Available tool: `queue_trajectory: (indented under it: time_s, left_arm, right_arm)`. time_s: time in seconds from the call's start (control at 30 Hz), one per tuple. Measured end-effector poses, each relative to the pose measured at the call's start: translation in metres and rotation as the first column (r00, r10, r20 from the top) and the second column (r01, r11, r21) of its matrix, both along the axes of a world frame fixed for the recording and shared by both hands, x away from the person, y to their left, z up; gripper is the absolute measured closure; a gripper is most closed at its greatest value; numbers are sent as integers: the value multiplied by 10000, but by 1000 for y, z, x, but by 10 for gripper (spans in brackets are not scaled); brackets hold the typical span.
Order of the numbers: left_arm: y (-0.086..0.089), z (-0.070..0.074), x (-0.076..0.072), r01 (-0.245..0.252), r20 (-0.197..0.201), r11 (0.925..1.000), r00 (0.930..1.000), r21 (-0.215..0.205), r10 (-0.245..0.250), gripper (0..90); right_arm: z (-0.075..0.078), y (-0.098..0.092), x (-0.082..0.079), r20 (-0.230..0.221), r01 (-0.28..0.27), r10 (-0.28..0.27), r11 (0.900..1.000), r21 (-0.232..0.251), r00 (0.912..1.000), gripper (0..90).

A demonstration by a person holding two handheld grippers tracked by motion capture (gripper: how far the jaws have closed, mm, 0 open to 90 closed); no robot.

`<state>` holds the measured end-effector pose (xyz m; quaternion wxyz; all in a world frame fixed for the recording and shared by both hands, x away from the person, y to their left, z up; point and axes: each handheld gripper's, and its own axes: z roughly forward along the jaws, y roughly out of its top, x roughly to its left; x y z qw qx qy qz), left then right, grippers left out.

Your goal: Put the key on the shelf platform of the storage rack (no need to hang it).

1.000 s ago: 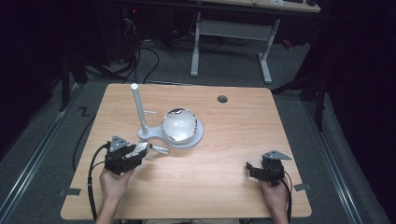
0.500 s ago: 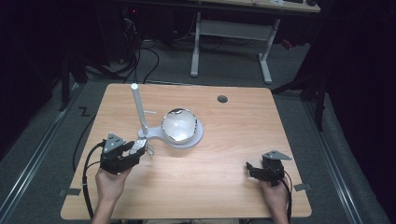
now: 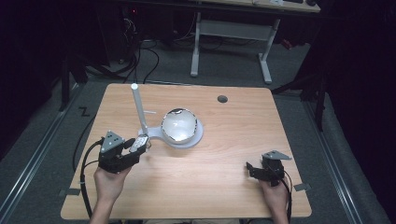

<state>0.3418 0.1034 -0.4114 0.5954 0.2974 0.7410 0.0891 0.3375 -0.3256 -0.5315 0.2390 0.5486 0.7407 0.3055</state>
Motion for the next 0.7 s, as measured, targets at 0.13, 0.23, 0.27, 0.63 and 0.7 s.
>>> queue_trajectory:
  time_s: [0.13, 0.23, 0.27, 0.63, 0.7]
  left_arm:
    - [-3, 5, -2, 188, 113, 9998, 9998, 68, -189, 502]
    - [-6, 12, -4, 320, 76, 9994, 9995, -138, -319, 502]
    - [-7, 13, -4, 346, 104, 9993, 9994, -112, -345, 503]
    - [-17, 31, -3, 803, 305, 9967, 9963, -106, -800, 503]
    - [-18, 34, -3, 966, 396, 9952, 9946, -169, -959, 503]
  right_arm:
    - [0, 0, 0, 11, -16, 16, 10000, -3, 10000, 232]
    - [0, 0, 0, -1, 0, 0, 10000, 0, 10000, 232]
    - [0, 0, 0, 0, 1, -1, 10000, 2, 10000, 232]
    - [0, 0, 0, 1, -4, 4, 10000, 2, 10000, 232]
    - [0, 0, 0, -2, 0, 0, 10000, 3, 10000, 232]
